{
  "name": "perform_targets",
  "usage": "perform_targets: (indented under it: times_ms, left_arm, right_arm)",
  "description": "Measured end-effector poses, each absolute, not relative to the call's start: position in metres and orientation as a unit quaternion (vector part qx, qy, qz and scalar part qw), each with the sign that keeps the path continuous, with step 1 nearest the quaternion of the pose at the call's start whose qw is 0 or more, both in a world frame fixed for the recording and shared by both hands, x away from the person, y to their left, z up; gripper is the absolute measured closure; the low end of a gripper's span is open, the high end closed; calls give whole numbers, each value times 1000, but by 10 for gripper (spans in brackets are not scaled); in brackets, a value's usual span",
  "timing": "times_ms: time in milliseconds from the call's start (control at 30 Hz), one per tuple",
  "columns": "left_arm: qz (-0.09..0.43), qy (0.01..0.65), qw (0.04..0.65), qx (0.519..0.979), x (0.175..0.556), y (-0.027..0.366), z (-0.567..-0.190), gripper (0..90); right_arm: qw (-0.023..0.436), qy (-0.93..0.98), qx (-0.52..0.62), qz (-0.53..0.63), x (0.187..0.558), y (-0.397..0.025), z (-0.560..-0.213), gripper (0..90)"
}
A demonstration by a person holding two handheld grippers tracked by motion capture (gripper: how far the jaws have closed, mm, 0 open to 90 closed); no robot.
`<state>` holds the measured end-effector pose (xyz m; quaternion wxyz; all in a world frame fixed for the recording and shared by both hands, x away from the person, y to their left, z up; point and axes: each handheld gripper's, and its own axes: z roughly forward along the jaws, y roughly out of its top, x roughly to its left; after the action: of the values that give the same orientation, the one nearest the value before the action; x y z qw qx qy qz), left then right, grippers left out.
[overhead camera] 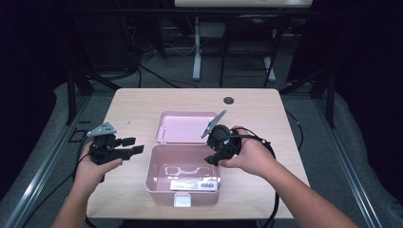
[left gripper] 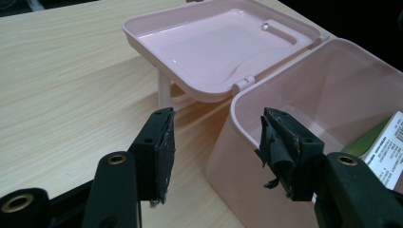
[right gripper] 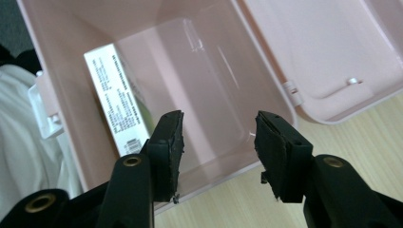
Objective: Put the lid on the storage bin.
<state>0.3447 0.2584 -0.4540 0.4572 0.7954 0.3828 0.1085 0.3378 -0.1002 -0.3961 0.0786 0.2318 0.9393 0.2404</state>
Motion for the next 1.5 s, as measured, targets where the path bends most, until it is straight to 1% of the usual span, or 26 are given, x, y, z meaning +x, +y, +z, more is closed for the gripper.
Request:
perform_targets:
  times_ms: [167,500,667,933,1233,1500]
  left_arm:
    - [104,382,455,798,344,255,-455,455]
    - [99,373,453,804,345,248,-460,455]
    - [96,371,451,806,345,243,-463,457]
    - [92,366,452,808,345,239,-465,467]
    - [79,358,443,818,345,231,-471,495]
    - [86,353,432,825,345,227,-475,533]
  right_arm:
    - [87,926,253,267,343,-108,-397,472]
    - [94,907,290,289,360,-127,-412,449]
    - [102,893,311,307,368,-137,-419,449]
    - [128,870,337,337,379,-147,-424,463]
    - [126,864,345,345,385,-145,-433,469]
    - [129,860,354,344,392,-145,-437,468]
